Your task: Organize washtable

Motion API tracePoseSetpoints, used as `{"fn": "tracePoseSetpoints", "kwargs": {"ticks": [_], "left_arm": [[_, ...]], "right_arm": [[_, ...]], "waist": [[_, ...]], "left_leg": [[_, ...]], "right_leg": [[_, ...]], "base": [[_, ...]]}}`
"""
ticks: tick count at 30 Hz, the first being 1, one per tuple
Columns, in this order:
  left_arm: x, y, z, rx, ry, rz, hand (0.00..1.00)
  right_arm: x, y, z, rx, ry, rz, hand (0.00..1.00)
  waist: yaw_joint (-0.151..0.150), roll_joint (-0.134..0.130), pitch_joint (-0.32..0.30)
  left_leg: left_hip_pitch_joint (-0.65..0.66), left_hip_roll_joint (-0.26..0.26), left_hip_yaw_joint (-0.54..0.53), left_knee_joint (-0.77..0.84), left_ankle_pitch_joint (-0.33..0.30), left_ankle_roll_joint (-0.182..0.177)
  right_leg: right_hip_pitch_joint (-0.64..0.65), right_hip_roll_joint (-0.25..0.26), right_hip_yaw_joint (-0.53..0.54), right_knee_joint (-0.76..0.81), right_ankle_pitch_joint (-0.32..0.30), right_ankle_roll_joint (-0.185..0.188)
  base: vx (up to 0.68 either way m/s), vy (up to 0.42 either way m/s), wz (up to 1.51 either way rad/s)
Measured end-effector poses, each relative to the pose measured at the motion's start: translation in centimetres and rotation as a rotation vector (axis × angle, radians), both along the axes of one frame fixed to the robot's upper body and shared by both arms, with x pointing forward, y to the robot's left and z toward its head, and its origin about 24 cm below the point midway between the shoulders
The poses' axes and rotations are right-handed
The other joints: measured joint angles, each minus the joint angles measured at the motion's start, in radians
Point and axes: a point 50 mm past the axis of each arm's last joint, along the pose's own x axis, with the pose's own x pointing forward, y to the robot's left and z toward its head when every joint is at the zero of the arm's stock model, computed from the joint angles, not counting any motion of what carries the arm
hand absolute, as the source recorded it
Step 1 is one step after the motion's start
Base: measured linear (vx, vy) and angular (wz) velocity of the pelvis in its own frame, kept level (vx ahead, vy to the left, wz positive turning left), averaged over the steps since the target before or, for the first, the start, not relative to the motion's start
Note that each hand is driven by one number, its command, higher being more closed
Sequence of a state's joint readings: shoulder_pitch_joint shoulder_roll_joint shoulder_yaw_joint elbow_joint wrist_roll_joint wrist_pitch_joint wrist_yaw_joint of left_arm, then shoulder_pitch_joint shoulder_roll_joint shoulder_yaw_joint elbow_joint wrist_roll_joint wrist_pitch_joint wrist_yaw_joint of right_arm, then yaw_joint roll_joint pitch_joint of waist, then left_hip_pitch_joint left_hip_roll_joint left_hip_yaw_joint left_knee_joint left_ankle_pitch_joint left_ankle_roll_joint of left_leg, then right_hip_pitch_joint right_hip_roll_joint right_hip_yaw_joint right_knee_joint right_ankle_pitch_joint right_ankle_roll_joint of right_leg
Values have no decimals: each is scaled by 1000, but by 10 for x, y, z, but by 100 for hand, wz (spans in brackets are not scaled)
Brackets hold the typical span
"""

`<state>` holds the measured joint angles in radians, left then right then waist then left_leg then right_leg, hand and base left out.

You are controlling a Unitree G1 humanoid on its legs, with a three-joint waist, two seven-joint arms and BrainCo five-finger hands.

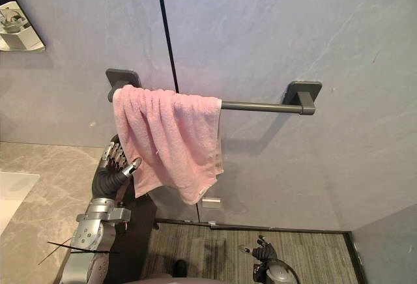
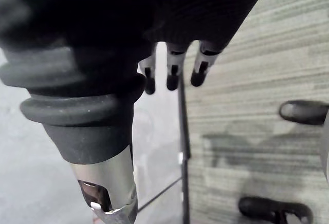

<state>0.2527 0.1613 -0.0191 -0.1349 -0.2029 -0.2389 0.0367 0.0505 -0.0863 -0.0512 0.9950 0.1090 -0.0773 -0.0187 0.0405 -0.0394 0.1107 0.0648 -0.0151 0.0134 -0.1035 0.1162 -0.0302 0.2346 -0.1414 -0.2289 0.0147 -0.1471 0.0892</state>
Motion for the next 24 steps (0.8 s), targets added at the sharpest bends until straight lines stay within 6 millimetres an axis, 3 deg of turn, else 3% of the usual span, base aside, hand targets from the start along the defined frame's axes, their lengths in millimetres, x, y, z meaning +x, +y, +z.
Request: {"fn": "tracePoseSetpoints", "kwargs": {"ticks": [11, 23, 24], "left_arm": [[9, 14, -29, 78, 147, 126, 0], [9, 8, -49, 32, 248, 64, 0], [9, 7, -50, 33, 250, 62, 100]], "right_arm": [[0, 0, 0, 5, -4, -15, 0], [39, 3, 26, 20, -196, 0, 0], [41, 4, 28, 20, -208, 3, 0]], "waist": [[-3, 1, 0], [-26, 6, -2], [-26, 6, -2]], "left_leg": [[-11, 5, 20, 0, -6, -5], [-19, 18, 57, 0, -16, -10], [-18, 18, 58, 0, -16, -10]], "right_leg": [[-21, 2, 23, -3, 4, 5], [-49, 10, 62, -3, 8, 0], [-49, 9, 63, -3, 9, 0]], "base": [[1, -9, -5], [-16, -25, -9], [-13, -20, -9]]}}
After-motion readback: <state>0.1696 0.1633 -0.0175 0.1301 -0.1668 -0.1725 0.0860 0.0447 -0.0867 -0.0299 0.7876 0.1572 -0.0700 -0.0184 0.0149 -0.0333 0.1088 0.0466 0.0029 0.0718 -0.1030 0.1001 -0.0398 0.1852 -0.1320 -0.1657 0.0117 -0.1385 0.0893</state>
